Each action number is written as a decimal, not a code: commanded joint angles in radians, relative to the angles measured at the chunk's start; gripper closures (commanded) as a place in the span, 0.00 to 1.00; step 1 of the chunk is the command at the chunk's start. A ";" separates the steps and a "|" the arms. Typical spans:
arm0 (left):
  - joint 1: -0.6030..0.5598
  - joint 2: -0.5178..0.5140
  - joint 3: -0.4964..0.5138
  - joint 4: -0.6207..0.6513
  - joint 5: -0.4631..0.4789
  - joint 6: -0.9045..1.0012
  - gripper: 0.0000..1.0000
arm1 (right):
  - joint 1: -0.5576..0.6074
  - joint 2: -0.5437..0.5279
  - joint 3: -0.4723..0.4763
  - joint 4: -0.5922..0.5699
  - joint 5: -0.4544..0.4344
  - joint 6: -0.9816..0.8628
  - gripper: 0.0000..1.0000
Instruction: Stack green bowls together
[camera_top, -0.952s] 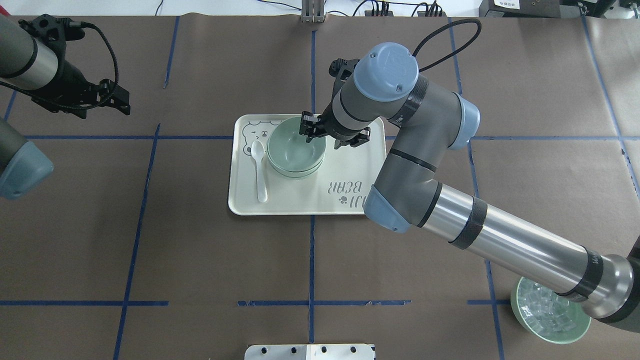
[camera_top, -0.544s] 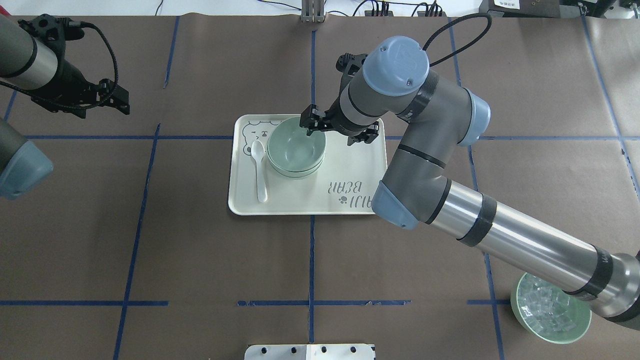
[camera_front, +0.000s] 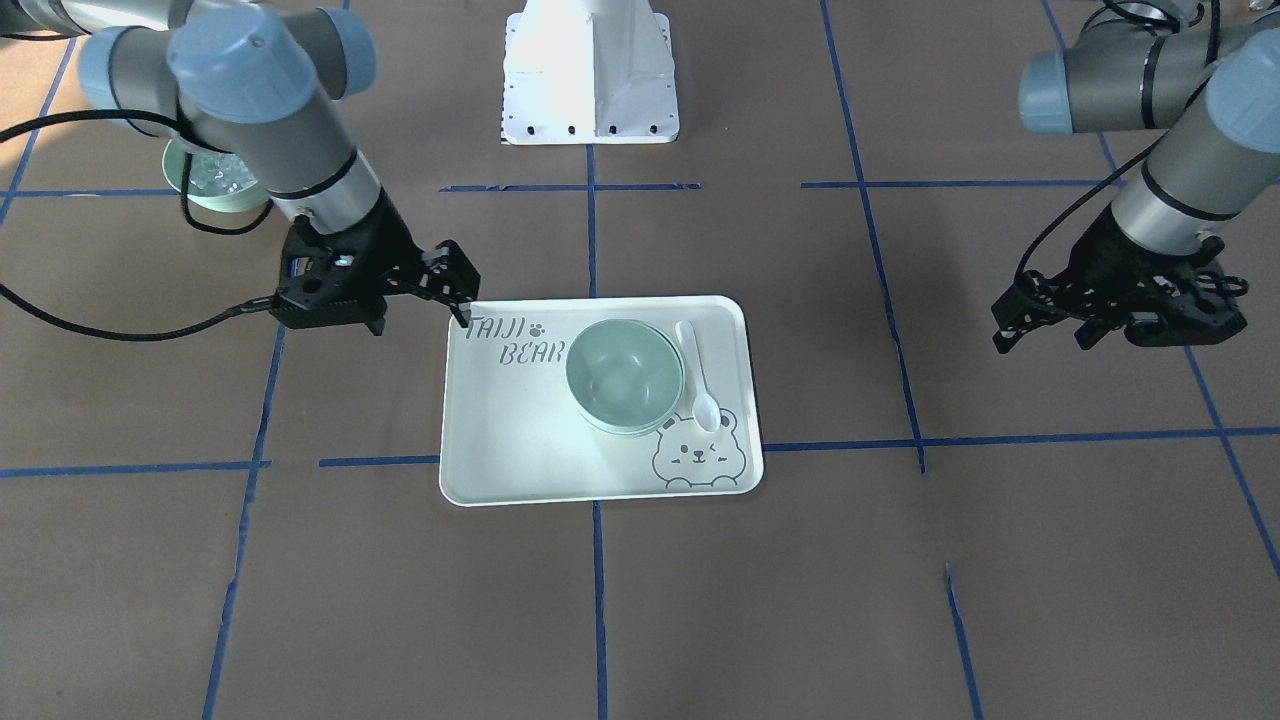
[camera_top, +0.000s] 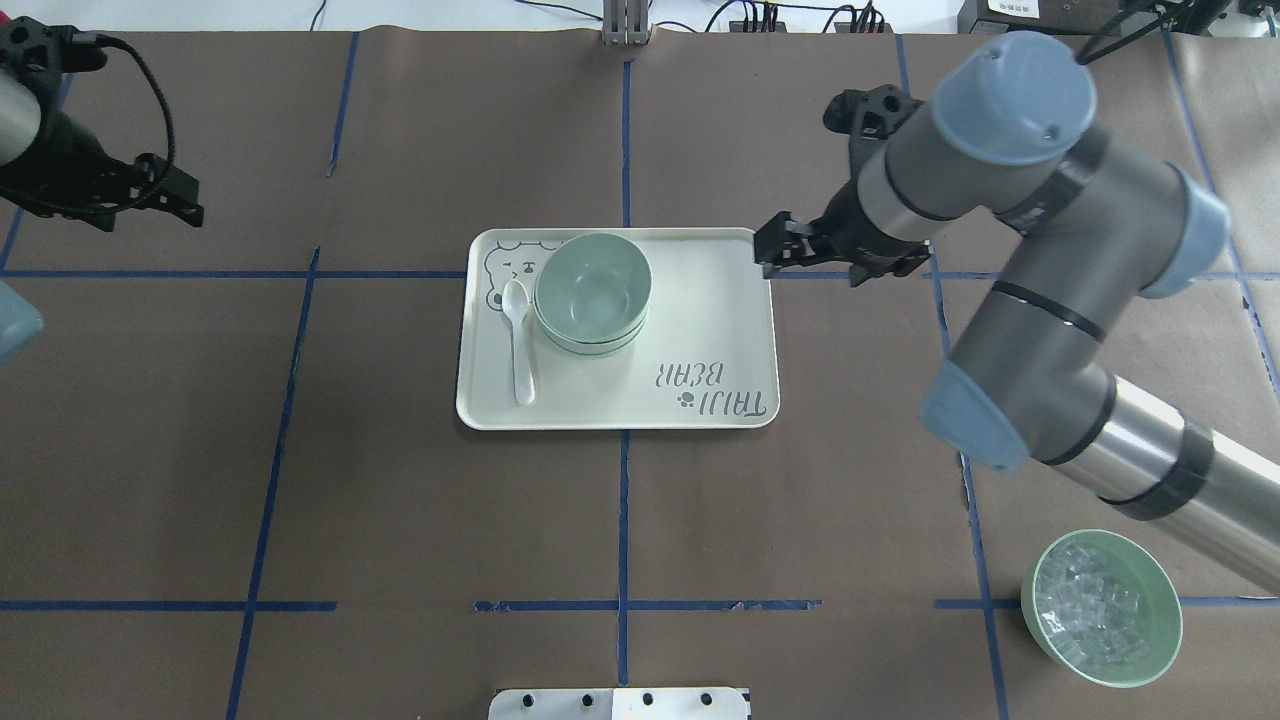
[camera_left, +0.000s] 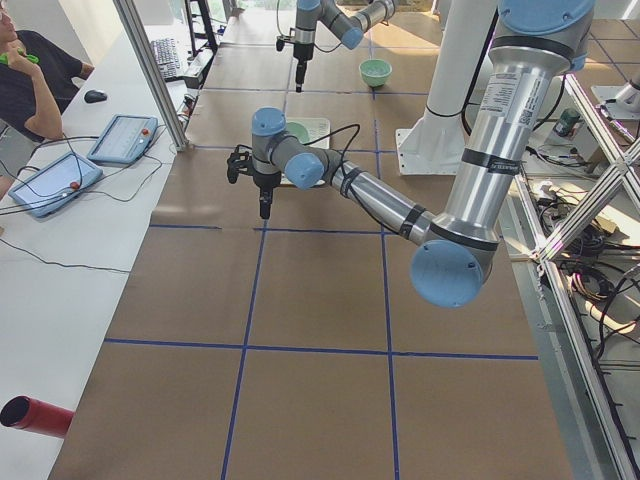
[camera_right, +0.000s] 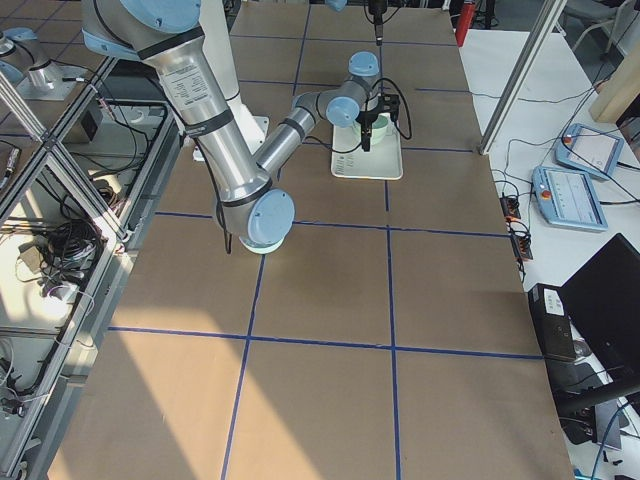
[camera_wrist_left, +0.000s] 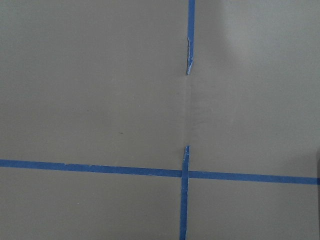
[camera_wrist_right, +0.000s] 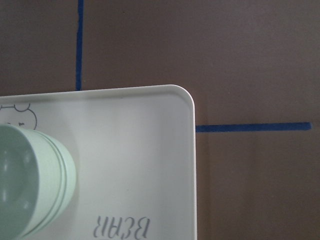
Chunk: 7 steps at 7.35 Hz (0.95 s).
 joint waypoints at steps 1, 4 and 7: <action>-0.131 0.118 0.008 0.003 -0.082 0.291 0.00 | 0.173 -0.206 0.069 -0.009 0.159 -0.280 0.00; -0.296 0.198 0.075 0.067 -0.095 0.643 0.00 | 0.408 -0.414 0.031 -0.017 0.229 -0.751 0.00; -0.396 0.200 0.128 0.230 -0.135 0.857 0.00 | 0.623 -0.451 -0.195 -0.017 0.341 -1.092 0.00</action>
